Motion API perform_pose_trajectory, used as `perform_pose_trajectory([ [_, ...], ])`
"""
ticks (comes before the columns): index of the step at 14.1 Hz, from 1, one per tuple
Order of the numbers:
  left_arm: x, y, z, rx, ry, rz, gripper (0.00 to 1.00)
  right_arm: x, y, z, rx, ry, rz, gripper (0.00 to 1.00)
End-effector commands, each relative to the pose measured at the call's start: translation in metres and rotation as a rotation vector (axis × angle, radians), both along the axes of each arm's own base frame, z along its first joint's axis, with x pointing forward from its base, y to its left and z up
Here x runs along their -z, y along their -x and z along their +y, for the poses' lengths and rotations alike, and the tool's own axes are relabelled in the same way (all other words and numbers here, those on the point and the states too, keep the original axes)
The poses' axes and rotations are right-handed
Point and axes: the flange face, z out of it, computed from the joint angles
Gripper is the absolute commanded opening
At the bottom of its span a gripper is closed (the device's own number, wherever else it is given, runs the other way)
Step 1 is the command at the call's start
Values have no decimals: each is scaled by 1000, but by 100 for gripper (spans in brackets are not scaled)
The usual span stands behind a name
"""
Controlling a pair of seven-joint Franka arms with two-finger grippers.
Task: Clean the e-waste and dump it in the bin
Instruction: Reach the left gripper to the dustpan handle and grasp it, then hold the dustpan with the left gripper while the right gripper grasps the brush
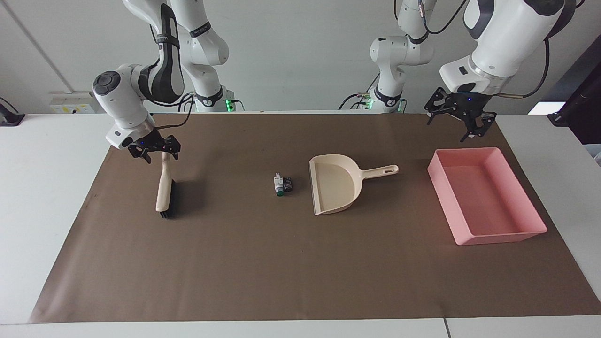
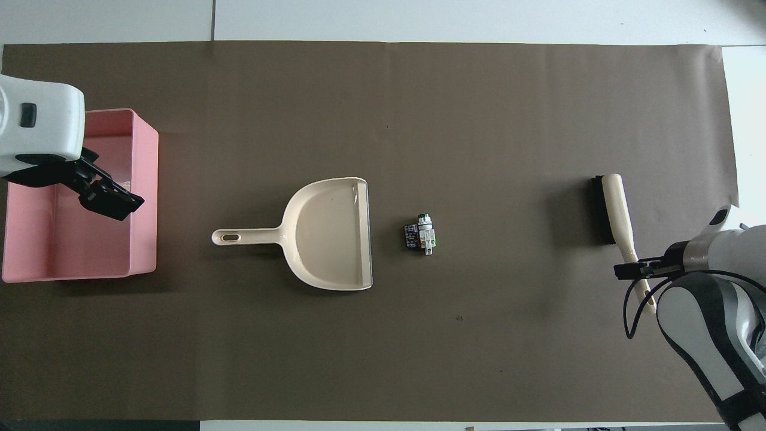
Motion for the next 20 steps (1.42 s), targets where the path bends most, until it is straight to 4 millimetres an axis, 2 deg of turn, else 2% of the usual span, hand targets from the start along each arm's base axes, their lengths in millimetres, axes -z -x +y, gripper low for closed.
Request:
perform_pose_trajectory([
  [1, 18, 8, -20, 214, -7, -9, 97, 6, 9, -3, -1, -13, -11, 98],
  [3, 39, 11, -32, 325, -10, 27, 95, 7, 8, -4, 1, -12, -14, 95],
  [6, 88, 21, -72, 464, -84, 14, 95, 7, 8, -3, 1, -12, -14, 82],
  [7, 104, 28, -84, 506, -128, 14, 95, 7, 8, -3, 1, -12, -12, 73],
  [8, 119, 30, -87, 520, -148, 18, 95, 7, 8, -3, 0, -12, -14, 60],
  [9, 129, 33, -93, 534, -149, 11, 95, 7, 8, -3, 1, -12, -12, 45],
  [10, 145, 35, -100, 549, -153, 26, 95, 7, 9, -3, 4, -12, -11, 23],
  [11, 159, 37, -106, 564, -165, 35, 95, 7, 8, -2, 7, -12, -10, 6],
  [12, 171, 42, -109, 577, -189, 36, 95, 7, 8, -2, 19, -11, -10, 0],
  [13, 186, 47, -112, 582, -202, 26, 95, 6, 8, -2, 31, -11, -9, 0],
  [16, 213, 54, -127, 575, -223, 24, 95, 0, 3, 0, 42, -13, 2, 0],
  [17, 218, 56, -135, 570, -223, 18, 94, -7, -1, -1, 46, -14, 4, 0],
  [18, 233, 57, -136, 548, -223, 23, 94, -17, -6, 0, 55, -16, 10, 0],
  [20, 249, 61, -136, 548, -243, 1, 94, -42, -17, 12, 73, -13, 11, 0],
])
